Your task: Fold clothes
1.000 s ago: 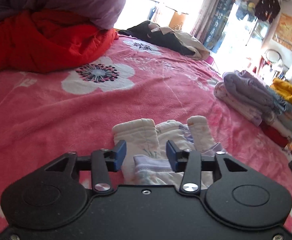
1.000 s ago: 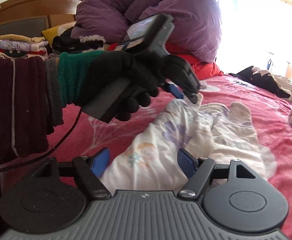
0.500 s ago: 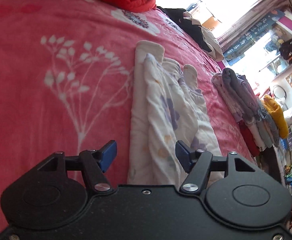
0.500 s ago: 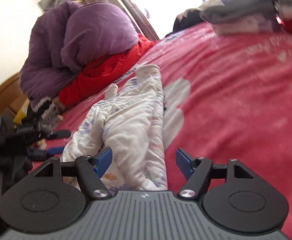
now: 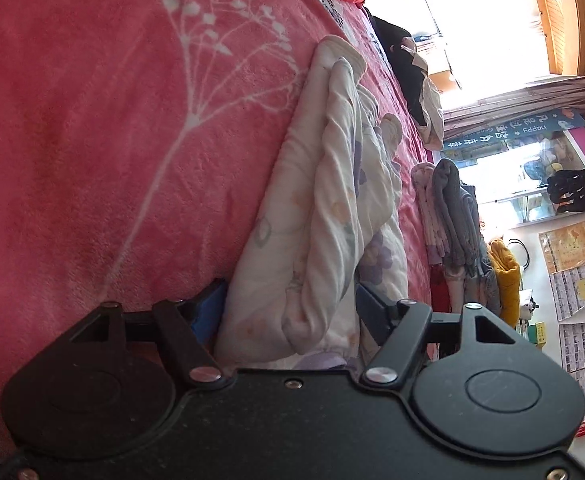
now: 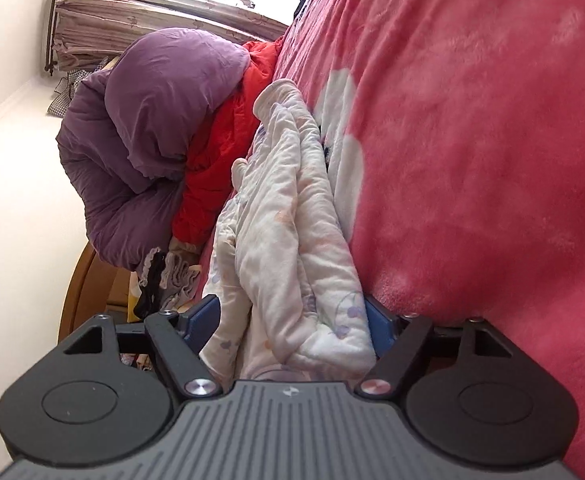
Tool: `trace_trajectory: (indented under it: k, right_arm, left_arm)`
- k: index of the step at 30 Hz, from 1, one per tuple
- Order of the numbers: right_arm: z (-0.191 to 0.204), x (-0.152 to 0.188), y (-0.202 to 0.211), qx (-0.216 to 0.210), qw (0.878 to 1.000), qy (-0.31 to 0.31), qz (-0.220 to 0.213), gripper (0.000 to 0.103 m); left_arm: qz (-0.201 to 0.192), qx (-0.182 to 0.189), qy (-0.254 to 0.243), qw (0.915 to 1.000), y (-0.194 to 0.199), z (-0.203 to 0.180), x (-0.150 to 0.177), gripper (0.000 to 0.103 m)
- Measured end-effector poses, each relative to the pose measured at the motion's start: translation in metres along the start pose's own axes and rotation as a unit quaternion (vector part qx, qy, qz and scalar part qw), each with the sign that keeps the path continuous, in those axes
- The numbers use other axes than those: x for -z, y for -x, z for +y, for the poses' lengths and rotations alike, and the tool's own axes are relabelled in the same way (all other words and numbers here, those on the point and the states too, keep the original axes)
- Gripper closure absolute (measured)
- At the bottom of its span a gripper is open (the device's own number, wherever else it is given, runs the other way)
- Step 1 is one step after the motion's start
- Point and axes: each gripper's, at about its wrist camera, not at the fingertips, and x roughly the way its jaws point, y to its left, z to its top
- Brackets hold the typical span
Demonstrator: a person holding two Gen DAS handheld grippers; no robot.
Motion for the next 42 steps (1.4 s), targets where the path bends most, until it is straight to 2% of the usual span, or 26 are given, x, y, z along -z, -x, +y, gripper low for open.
trace_trajectory:
  k: [1, 3, 4, 5, 9, 13, 17, 19, 20, 21, 24, 25, 26, 27, 28, 29, 30, 33, 34, 35, 36, 38, 39, 42]
  right_arm:
    - [-0.001, 0.001, 0.001, -0.001, 1.000, -0.002, 0.000, 0.032]
    - [-0.006, 0.002, 0.002, 0.000, 1.000, -0.017, -0.001, 0.047]
    - [-0.012, 0.001, 0.001, 0.001, 0.999, -0.032, -0.001, 0.061]
    - [-0.017, 0.001, 0.001, -0.002, 0.999, -0.046, -0.003, 0.065]
    - [-0.016, 0.003, 0.001, -0.006, 0.999, -0.046, -0.006, 0.070]
    - [-0.011, 0.008, 0.012, -0.008, 0.998, -0.055, -0.011, 0.076]
    - [-0.001, 0.012, 0.027, 0.011, 0.999, -0.045, 0.007, 0.075]
    - [0.001, 0.013, 0.032, 0.028, 0.999, -0.033, 0.018, 0.070]
    - [0.001, 0.013, 0.034, 0.037, 0.999, -0.027, 0.023, 0.066]
    - [0.008, 0.012, 0.038, 0.044, 0.999, -0.008, 0.019, 0.065]
    - [0.035, 0.011, 0.054, 0.075, 0.994, 0.083, 0.000, 0.057]
    - [0.044, 0.012, 0.061, 0.085, 0.989, 0.119, -0.009, 0.053]
    - [0.053, 0.013, 0.067, 0.095, 0.983, 0.155, -0.018, 0.049]
    - [0.061, 0.014, 0.073, 0.103, 0.976, 0.191, -0.026, 0.049]
    - [0.071, 0.017, 0.079, 0.116, 0.964, 0.239, -0.035, 0.048]
    - [0.082, 0.021, 0.082, 0.134, 0.944, 0.297, -0.043, 0.044]
    - [0.090, 0.028, 0.084, 0.156, 0.920, 0.357, -0.047, 0.042]
    - [0.102, 0.054, 0.084, 0.213, 0.828, 0.517, -0.038, 0.039]
    - [0.102, 0.064, 0.082, 0.229, 0.795, 0.561, -0.032, 0.039]
    - [0.101, 0.072, 0.080, 0.241, 0.769, 0.592, -0.021, 0.039]
    - [0.098, 0.080, 0.076, 0.248, 0.749, 0.614, -0.008, 0.039]
    - [0.095, 0.098, 0.066, 0.259, 0.711, 0.654, 0.019, 0.039]
    - [0.094, 0.106, 0.060, 0.263, 0.691, 0.673, 0.034, 0.039]
    - [0.083, 0.128, 0.042, 0.292, 0.627, 0.718, 0.071, 0.038]
  left_arm:
    - [0.001, 0.000, 0.001, 1.0000, -0.001, 0.000, 0.002, 0.042]
    - [0.003, -0.004, 0.009, 1.0000, -0.004, 0.001, 0.005, 0.056]
    - [0.003, -0.006, 0.010, 0.9999, -0.005, 0.002, 0.006, 0.059]
    - [0.001, -0.010, 0.010, 0.9999, -0.004, 0.003, 0.007, 0.064]
    - [-0.008, -0.019, -0.003, 0.9998, 0.000, -0.002, 0.015, 0.079]
    - [0.003, -0.024, -0.008, 0.9997, 0.010, -0.007, 0.034, 0.081]
    - [0.019, -0.035, -0.004, 0.9992, 0.013, -0.002, 0.042, 0.071]
    - [0.018, -0.039, -0.028, 0.9987, 0.020, -0.013, 0.039, 0.054]
    - [0.013, -0.040, -0.043, 0.9982, 0.026, -0.020, 0.039, 0.040]
    - [0.001, -0.047, -0.069, 0.9965, 0.033, -0.028, 0.039, 0.039]
    - [-0.029, -0.064, -0.149, 0.9863, 0.052, -0.050, 0.045, 0.038]
    - [-0.039, -0.071, -0.183, 0.9797, 0.057, -0.058, 0.048, 0.038]
    - [-0.050, -0.080, -0.229, 0.9688, 0.061, -0.068, 0.052, 0.038]
    - [-0.061, -0.091, -0.286, 0.9519, 0.065, -0.078, 0.058, 0.037]
    - [-0.069, -0.105, -0.345, 0.9301, 0.067, -0.088, 0.066, 0.036]
    - [-0.074, -0.119, -0.405, 0.9038, 0.066, -0.095, 0.077, 0.034]
    - [-0.078, -0.132, -0.462, 0.8735, 0.065, -0.102, 0.087, 0.033]
    - [-0.075, -0.170, -0.606, 0.7734, 0.055, -0.106, 0.119, 0.031]
    - [-0.075, -0.191, -0.652, 0.7301, 0.047, -0.102, 0.131, 0.031]
    - [-0.067, -0.210, -0.687, 0.6919, 0.038, -0.096, 0.142, 0.031]
    - [-0.056, -0.226, -0.713, 0.6611, 0.029, -0.091, 0.149, 0.031]
    - [-0.034, -0.251, -0.764, 0.5932, 0.013, -0.078, 0.165, 0.030]
    - [-0.030, -0.264, -0.780, 0.5668, 0.007, -0.073, 0.170, 0.030]
    - [-0.022, -0.308, -0.824, 0.4753, -0.010, -0.052, 0.181, 0.030]
